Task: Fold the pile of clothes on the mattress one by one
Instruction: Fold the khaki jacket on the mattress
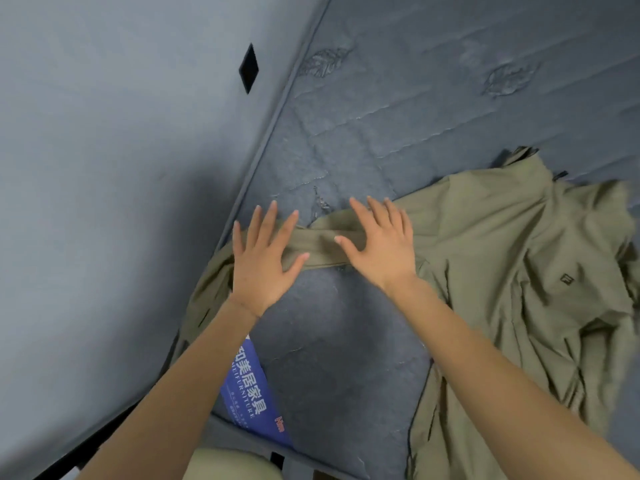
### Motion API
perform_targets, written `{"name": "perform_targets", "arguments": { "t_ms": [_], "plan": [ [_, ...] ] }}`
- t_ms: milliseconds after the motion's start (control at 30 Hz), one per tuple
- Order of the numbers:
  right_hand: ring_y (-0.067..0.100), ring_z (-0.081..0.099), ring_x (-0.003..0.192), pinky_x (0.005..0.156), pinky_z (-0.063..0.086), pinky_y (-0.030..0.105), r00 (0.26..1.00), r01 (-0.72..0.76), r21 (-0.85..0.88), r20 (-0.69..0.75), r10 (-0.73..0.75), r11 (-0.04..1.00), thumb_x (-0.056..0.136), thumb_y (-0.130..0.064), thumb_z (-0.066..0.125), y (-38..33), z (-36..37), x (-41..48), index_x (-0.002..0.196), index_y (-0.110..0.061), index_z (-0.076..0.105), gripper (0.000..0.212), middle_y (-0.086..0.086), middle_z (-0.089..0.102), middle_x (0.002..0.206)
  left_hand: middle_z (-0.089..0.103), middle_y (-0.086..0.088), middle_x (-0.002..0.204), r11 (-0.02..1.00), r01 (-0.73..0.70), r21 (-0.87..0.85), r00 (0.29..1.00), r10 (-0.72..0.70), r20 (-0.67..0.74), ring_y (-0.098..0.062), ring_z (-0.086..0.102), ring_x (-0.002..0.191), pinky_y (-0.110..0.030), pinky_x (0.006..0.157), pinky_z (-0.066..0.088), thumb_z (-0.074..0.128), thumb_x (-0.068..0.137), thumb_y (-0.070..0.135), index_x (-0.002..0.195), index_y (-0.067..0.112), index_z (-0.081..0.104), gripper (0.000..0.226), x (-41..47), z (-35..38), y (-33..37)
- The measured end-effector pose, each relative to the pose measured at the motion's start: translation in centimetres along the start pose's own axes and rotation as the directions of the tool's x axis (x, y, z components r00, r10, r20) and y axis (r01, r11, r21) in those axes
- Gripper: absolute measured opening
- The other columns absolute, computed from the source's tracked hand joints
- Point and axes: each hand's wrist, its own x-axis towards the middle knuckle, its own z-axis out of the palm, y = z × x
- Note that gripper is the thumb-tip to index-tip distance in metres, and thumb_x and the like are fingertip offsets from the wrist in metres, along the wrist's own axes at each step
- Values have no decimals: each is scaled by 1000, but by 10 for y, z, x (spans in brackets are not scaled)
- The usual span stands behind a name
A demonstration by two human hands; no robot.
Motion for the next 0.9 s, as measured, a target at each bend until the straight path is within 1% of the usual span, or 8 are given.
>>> {"name": "perform_targets", "arguments": {
  "t_ms": [133, 300, 433, 567, 633, 700, 800, 900],
  "plan": [
    [34, 24, 144, 117, 12, 51, 995, -87, -52, -60, 84, 995, 80, -66, 33, 56, -44, -29, 147, -27, 37, 79, 10, 36, 153, 34, -7, 154, 995, -94, 36, 995, 93, 29, -33, 28, 143, -59, 113, 15, 39, 86, 62, 146, 28, 37, 69, 22, -6, 75],
    [29, 10, 148, 119, 4, 46, 966, -240, -2, -101, 239, 971, 89, -61, 45, 146, -89, -77, 152, -31, 23, 73, 6, 23, 159, 31, -6, 155, 974, -220, 47, 974, 216, 72, -32, 25, 144, -60, 113, 16, 38, 86, 64, 148, 29, 34, 71, 32, 4, 177],
    [28, 4, 149, 119, 1, 44, 929, -350, 61, -105, 355, 935, 92, -58, 47, 231, -113, -126, 153, -32, 15, 74, 5, 17, 160, 25, -5, 158, 950, -307, 63, 949, 300, 94, -31, 16, 147, -58, 115, 9, 32, 86, 68, 150, 32, 27, 74, 32, 31, 265],
    [30, 8, 148, 119, 5, 46, 902, -400, 115, -127, 413, 909, 85, -64, 41, 308, -128, -170, 153, -32, 18, 78, 6, 22, 159, 12, -1, 161, 950, -310, 44, 946, 304, 113, -27, 4, 149, -54, 116, -2, 24, 83, 73, 152, 36, 16, 79, 24, 63, 351],
    [29, 7, 148, 119, 3, 45, 897, -410, 143, -116, 427, 901, 88, -61, 47, 342, -134, -186, 153, -32, 17, 77, 5, 20, 160, 9, -1, 162, 949, -314, 33, 942, 307, 138, -26, 0, 149, -53, 116, -4, 22, 83, 73, 152, 37, 12, 79, 17, 77, 387],
    [27, 3, 149, 119, 0, 44, 893, -425, 149, -93, 441, 893, 91, -58, 49, 370, -139, -200, 153, -32, 12, 77, 3, 16, 161, 9, -2, 162, 953, -302, 35, 943, 294, 158, -26, 1, 149, -53, 116, -3, 21, 82, 73, 152, 37, 10, 80, 11, 91, 418],
    [26, 0, 149, 120, 0, 44, 888, -440, 174, -63, 456, 881, 92, -59, 46, 407, -143, -215, 154, -31, 9, 78, 2, 12, 162, 10, -1, 162, 953, -300, 30, 936, 289, 200, -24, 1, 149, -52, 116, -4, 19, 80, 74, 152, 38, 9, 80, 7, 110, 461],
    [27, 0, 149, 120, 2, 44, 875, -464, 224, -36, 483, 857, 92, -59, 45, 435, -141, -224, 154, -30, 9, 77, 4, 11, 162, 15, -3, 161, 938, -345, 25, 921, 334, 199, -26, 7, 149, -52, 117, 0, 23, 82, 71, 152, 36, 18, 78, 9, 126, 496]
  ]
}}
